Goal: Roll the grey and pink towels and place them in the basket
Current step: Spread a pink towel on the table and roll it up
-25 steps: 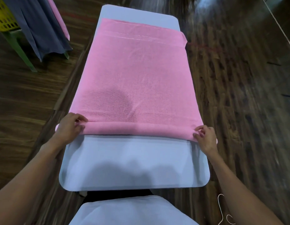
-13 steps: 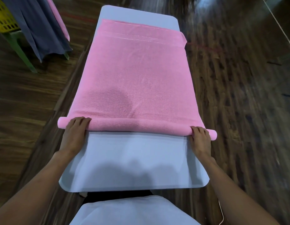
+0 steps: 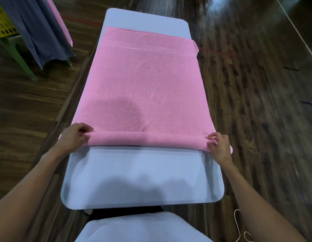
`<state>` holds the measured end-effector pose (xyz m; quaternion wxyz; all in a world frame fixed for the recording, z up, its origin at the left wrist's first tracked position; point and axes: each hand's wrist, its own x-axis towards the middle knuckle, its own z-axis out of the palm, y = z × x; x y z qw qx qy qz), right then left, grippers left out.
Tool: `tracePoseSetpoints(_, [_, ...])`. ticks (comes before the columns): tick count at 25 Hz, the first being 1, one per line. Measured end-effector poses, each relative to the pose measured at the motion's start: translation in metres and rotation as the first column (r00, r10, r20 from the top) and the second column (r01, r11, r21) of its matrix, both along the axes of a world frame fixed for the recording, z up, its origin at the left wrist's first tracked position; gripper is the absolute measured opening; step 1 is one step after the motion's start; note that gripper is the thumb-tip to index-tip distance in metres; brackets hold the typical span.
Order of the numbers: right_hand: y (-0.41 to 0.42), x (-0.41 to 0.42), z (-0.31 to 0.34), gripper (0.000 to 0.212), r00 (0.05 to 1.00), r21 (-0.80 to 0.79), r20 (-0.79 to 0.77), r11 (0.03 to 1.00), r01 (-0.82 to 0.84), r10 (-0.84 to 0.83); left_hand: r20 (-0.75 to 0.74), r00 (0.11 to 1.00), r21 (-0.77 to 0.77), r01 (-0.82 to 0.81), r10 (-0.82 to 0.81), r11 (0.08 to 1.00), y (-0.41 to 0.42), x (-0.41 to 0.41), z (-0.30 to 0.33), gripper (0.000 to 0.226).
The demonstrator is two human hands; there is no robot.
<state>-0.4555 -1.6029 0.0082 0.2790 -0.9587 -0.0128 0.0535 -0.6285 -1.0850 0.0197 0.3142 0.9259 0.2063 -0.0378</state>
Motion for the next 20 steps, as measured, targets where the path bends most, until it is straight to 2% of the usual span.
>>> tracePoseSetpoints(1, [0.007, -0.006, 0.001, 0.019, 0.996, -0.067, 0.081, 0.996, 0.053, -0.047, 0.087, 0.996, 0.100, -0.010, 0.001, 0.995, -0.005, 0.000, 0.002, 0.026])
tracePoseSetpoints(2, [0.014, -0.016, 0.001, 0.016, 0.985, -0.167, 0.169, 0.985, 0.049, -0.021, 0.156, 0.987, 0.238, -0.009, -0.029, 0.971, -0.013, -0.006, 0.001, 0.022])
tracePoseSetpoints(4, [0.020, -0.038, -0.006, 0.020, 0.956, -0.294, 0.269, 0.955, -0.031, 0.114, 0.237, 0.965, 0.423, 0.002, -0.113, 0.906, -0.036, -0.027, -0.005, 0.017])
tracePoseSetpoints(5, [0.016, -0.045, -0.012, 0.028, 0.945, -0.303, 0.275, 0.949, -0.091, 0.178, 0.239, 0.961, 0.459, 0.018, -0.142, 0.888, -0.045, -0.038, -0.010, 0.026])
tracePoseSetpoints(8, [0.008, -0.040, -0.022, 0.046, 0.931, -0.276, 0.257, 0.943, -0.185, 0.258, 0.170, 0.973, 0.450, 0.066, -0.158, 0.890, -0.047, -0.042, -0.018, 0.047])
tracePoseSetpoints(12, [0.021, -0.028, -0.011, 0.032, 0.929, -0.243, 0.270, 0.951, -0.189, 0.254, 0.132, 0.986, 0.382, 0.042, -0.099, 0.923, -0.041, -0.017, -0.010, 0.043])
tracePoseSetpoints(16, [0.013, -0.037, -0.010, 0.026, 0.941, -0.245, 0.205, 0.945, -0.215, 0.267, 0.070, 0.986, 0.370, 0.115, -0.151, 0.922, -0.034, -0.031, -0.006, 0.038])
tracePoseSetpoints(20, [-0.009, -0.055, -0.010, 0.034, 0.937, -0.247, 0.128, 0.926, -0.286, 0.324, -0.050, 0.965, 0.316, 0.258, -0.256, 0.913, -0.018, -0.043, -0.012, 0.053])
